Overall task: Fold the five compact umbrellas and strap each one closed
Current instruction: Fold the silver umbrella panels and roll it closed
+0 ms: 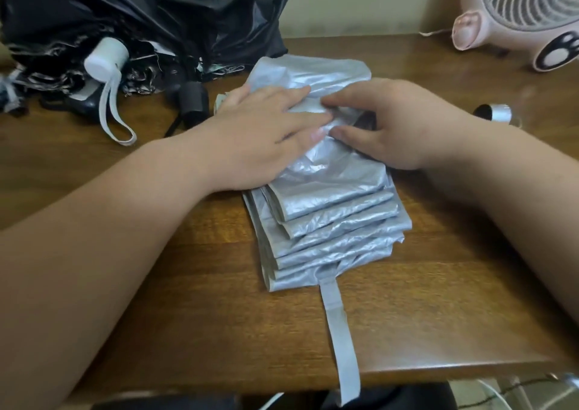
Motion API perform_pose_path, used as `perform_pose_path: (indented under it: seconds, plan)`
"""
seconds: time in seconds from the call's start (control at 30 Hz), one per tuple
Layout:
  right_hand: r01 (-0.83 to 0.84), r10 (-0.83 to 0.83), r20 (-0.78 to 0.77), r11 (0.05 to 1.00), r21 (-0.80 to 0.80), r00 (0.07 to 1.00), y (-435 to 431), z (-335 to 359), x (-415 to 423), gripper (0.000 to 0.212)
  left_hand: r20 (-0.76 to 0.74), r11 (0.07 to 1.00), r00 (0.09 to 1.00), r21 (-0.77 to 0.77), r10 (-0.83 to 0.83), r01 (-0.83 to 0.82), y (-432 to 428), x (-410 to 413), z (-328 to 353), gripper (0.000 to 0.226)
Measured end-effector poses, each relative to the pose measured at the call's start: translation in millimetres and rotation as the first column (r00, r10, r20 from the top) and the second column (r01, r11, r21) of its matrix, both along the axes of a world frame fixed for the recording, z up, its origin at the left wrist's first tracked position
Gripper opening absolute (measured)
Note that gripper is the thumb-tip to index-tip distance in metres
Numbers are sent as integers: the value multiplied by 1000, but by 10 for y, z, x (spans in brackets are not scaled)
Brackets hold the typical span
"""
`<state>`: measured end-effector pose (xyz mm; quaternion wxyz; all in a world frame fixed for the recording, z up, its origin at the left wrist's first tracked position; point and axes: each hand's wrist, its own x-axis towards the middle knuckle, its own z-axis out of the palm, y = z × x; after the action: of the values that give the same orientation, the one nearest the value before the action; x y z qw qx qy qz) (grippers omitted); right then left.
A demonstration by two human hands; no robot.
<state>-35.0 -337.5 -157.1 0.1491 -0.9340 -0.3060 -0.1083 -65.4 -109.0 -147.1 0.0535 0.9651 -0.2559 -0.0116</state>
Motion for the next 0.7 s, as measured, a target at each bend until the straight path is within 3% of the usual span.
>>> perform_pose_path:
  seconds: [0.07,0.17,0.33,0.4,0.57,0.63,0.7]
  plan:
    - [10,-10,-17,1000,-1,1000,-3,17,-31,54,123,991,992,-127,-25,41,-3,0,10,43]
    - [5,-5,-33,1000,-3,999,24,42,-43,57,198,978,978,-184,-59,96,0,20,-2,29]
    - [-106,99,110,993,54,989,19,-36,-74,46,296,947,955,-302,-19,113,-25,39,-55,50]
    - [-134,124,153,990,54,980,40,-21,-77,36,275,971,961,-222,-29,93,-60,69,-23,65]
    - [-229,223,156,973,23,962,-16,126,-133,26,5,994,998,84,-69,68,-87,64,-56,72]
    - [-135,97,178,968,210,979,-72,165,-166,29,-11,989,997,120,-80,80,-89,35,-40,69]
    - [82,-148,94,862,500,984,-82,172,-106,31,-25,985,994,132,-106,108,-93,9,-17,63]
